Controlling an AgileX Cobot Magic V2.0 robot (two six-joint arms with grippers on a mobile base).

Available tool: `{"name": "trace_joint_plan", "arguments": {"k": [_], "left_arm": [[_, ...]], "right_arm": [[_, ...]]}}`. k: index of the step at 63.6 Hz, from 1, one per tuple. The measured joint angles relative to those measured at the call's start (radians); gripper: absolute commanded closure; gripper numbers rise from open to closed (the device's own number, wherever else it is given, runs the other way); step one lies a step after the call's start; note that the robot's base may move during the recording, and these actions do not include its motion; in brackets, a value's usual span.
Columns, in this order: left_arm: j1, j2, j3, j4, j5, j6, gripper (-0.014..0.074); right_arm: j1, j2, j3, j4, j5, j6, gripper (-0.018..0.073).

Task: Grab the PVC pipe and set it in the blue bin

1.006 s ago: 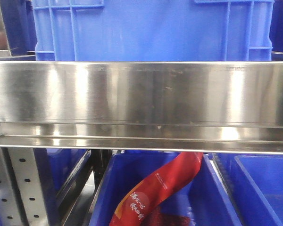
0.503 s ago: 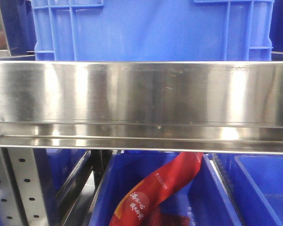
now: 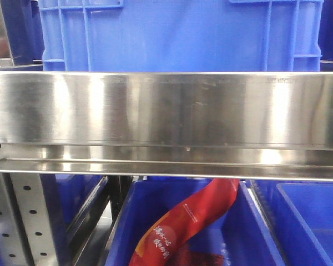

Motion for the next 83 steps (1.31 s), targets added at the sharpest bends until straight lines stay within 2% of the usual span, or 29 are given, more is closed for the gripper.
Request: {"name": "trace_joint_plan", "arguments": {"k": [3, 8, 24, 35, 46, 58, 72, 83], "left_arm": [[0.0, -0.016, -0.003, 0.0, 0.0, 0.0, 0.0711], [0.0, -0.031, -0.006, -0.002, 0.0, 0.0, 0.0707], [0.0, -0.06, -0.006, -0.002, 0.008, 0.0, 0.0707], [0.0, -0.195, 0.047, -0.002, 0.0, 0.0, 0.0707], [0.0, -0.353, 0.249, -0.026, -0.106, 0.0, 0.0707], [0.0, -0.537, 0.545, -0.065, -0.146, 0.0, 0.0707], [0.0, -0.769, 0.834, -0.113, -0.352, 0.0, 0.0707], [0.0, -0.852, 0.928, -0.145, -0.387, 0.0, 0.0707]], "right_arm": [[0.0, -0.012, 0.0, 0.0, -0.015, 0.0, 0.0566], [0.0, -0.025, -0.002, 0.0, -0.027, 0.0, 0.0728], [0.0, -0.043, -0.002, 0.009, -0.012, 0.0, 0.0727], [0.0, -0.162, 0.011, 0.006, -0.03, 0.0, 0.0727], [0.0, -0.269, 0.168, -0.009, -0.129, -0.002, 0.0727], [0.0, -0.411, 0.386, -0.005, -0.176, -0.002, 0.0727], [0.0, -0.582, 0.587, -0.005, -0.189, -0.002, 0.0727], [0.0, -0.636, 0.624, -0.005, -0.189, -0.002, 0.0727]]}}
